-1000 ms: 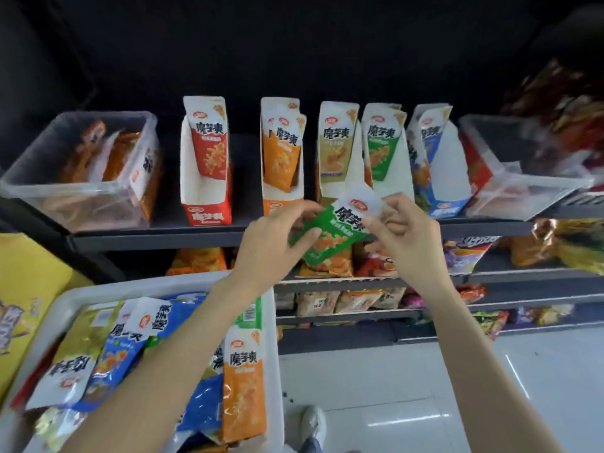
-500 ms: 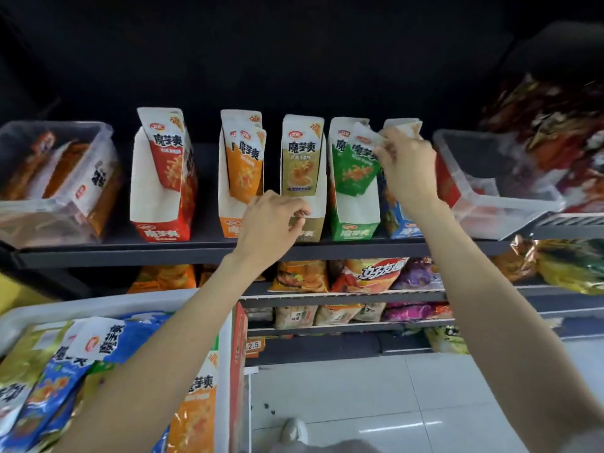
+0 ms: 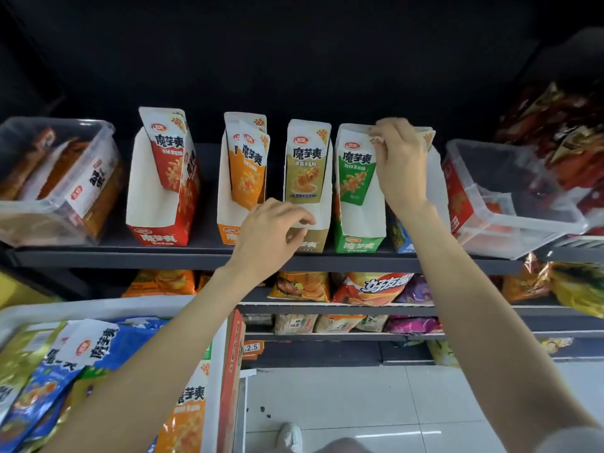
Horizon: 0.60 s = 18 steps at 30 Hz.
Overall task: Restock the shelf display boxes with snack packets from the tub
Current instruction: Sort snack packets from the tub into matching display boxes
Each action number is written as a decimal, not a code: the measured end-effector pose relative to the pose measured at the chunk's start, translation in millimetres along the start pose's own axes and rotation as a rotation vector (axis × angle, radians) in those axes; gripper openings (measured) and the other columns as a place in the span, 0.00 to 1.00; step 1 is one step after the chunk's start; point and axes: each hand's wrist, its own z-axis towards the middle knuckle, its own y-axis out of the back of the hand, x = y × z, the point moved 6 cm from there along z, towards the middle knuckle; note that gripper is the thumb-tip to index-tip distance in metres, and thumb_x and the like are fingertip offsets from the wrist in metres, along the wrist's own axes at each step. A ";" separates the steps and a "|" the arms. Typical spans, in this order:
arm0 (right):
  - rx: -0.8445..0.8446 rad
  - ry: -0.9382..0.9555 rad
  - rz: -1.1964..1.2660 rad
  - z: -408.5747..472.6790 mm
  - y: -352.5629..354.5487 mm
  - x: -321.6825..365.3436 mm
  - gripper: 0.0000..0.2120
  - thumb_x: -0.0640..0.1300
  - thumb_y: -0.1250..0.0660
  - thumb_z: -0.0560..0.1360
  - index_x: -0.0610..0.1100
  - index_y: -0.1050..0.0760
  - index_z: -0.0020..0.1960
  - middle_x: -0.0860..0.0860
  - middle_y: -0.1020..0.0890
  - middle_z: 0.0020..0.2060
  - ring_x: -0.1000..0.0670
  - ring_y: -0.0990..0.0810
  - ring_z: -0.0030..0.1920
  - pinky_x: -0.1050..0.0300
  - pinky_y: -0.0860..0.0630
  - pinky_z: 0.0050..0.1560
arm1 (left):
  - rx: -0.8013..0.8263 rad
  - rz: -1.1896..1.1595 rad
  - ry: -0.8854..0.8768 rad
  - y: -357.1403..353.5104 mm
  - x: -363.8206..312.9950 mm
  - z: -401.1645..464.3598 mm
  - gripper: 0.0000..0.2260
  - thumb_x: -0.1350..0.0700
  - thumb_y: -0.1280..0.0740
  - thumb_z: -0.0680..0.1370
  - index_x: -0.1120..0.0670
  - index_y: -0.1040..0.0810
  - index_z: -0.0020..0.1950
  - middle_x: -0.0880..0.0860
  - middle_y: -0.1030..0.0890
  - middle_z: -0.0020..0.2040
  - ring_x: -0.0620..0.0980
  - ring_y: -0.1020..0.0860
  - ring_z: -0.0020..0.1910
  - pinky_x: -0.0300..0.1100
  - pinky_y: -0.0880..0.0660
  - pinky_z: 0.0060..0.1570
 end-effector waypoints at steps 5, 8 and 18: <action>-0.068 -0.054 0.160 -53.8 20.4 30.6 0.07 0.33 0.36 0.74 0.40 0.20 0.49 0.48 0.18 0.46 0.49 0.20 0.46 0.58 0.24 0.44 | -0.211 -0.103 0.019 18.7 -3.9 -10.7 0.09 0.53 0.36 0.76 0.54 0.19 0.51 0.49 0.18 0.48 0.49 0.23 0.50 0.45 0.26 0.48; -0.036 -0.113 0.286 -95.1 27.9 65.2 0.08 0.38 0.36 0.76 0.41 0.20 0.51 0.49 0.17 0.45 0.51 0.20 0.47 0.62 0.25 0.46 | -0.393 -0.152 0.052 37.7 -6.9 -32.9 0.08 0.56 0.35 0.77 0.56 0.18 0.49 0.49 0.17 0.44 0.46 0.22 0.46 0.43 0.27 0.47; 0.668 0.007 0.573 -219.9 -38.5 235.9 0.13 0.48 0.42 0.76 0.47 0.22 0.56 0.53 0.17 0.45 0.51 0.18 0.42 0.50 0.20 0.39 | -0.206 -0.152 0.485 91.2 68.6 -217.0 0.11 0.50 0.38 0.77 0.54 0.19 0.50 0.41 0.22 0.42 0.39 0.24 0.41 0.34 0.27 0.43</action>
